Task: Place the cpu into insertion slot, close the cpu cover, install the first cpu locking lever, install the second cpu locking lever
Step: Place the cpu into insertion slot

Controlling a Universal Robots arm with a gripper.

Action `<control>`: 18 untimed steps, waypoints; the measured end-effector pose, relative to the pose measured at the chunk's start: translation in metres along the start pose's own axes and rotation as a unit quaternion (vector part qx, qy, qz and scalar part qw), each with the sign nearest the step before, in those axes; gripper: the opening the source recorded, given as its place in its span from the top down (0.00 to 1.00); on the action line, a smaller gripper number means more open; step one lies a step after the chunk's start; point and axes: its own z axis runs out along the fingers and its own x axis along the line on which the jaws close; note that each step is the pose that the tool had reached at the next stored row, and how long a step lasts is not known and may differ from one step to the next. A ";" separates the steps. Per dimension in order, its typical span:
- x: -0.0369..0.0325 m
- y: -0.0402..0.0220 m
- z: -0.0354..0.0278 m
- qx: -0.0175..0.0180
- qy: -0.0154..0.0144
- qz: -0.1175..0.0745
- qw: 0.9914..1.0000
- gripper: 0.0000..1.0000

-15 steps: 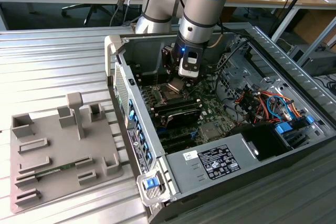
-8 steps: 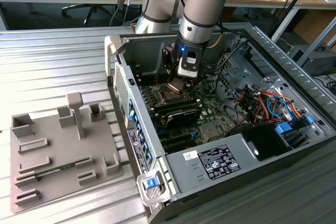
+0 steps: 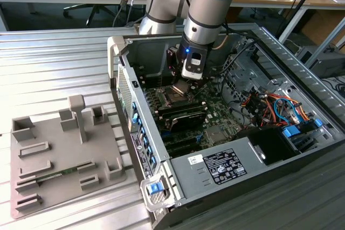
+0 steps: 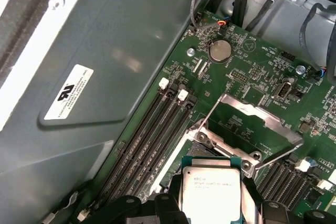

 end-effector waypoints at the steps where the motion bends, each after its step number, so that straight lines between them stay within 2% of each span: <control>1: 0.0000 0.0000 0.0000 0.000 0.000 0.001 1.000 0.47; 18: 0.0000 0.0000 0.0004 0.000 -0.001 0.013 1.000 0.47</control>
